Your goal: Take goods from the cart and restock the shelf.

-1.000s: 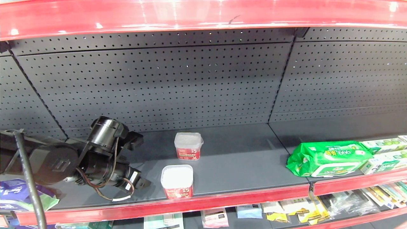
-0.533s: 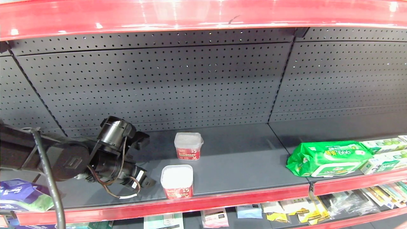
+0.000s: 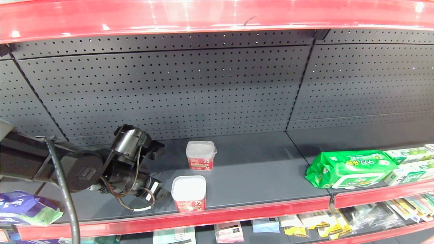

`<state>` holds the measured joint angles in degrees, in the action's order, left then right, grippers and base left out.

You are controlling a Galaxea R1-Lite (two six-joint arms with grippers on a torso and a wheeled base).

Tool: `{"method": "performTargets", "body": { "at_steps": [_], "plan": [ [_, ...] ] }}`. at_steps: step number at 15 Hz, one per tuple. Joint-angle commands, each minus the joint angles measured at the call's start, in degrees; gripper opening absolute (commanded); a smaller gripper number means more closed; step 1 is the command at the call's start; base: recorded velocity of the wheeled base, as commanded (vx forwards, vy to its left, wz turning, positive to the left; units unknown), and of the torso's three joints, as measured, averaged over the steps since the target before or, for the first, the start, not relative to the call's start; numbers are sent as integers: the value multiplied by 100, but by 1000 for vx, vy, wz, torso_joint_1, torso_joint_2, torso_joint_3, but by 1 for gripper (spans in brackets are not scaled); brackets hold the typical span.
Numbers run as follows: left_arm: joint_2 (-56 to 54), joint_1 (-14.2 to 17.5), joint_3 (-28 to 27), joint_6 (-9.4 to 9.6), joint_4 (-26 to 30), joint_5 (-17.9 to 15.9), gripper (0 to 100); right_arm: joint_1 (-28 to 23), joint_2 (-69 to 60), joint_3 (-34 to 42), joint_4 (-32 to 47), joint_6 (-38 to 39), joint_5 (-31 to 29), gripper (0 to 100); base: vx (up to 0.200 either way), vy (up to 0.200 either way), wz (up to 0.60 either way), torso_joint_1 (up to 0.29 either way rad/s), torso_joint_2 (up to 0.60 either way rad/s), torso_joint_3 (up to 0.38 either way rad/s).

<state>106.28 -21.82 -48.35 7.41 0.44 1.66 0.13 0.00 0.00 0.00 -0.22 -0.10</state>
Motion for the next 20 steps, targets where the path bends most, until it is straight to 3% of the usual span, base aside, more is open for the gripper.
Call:
{"method": "performTargets", "body": {
  "at_steps": [1, 20],
  "plan": [
    [51, -24, -34, -3, 0, 1, 100, 4, 0, 0, 0, -4, 1, 100, 0, 0, 0, 0, 0, 0],
    [130, -244, -61, -12, 0, 1, 100, 4, 0, 0, 0, -4, 1, 100, 0, 0, 0, 0, 0, 0]
  ]
}}
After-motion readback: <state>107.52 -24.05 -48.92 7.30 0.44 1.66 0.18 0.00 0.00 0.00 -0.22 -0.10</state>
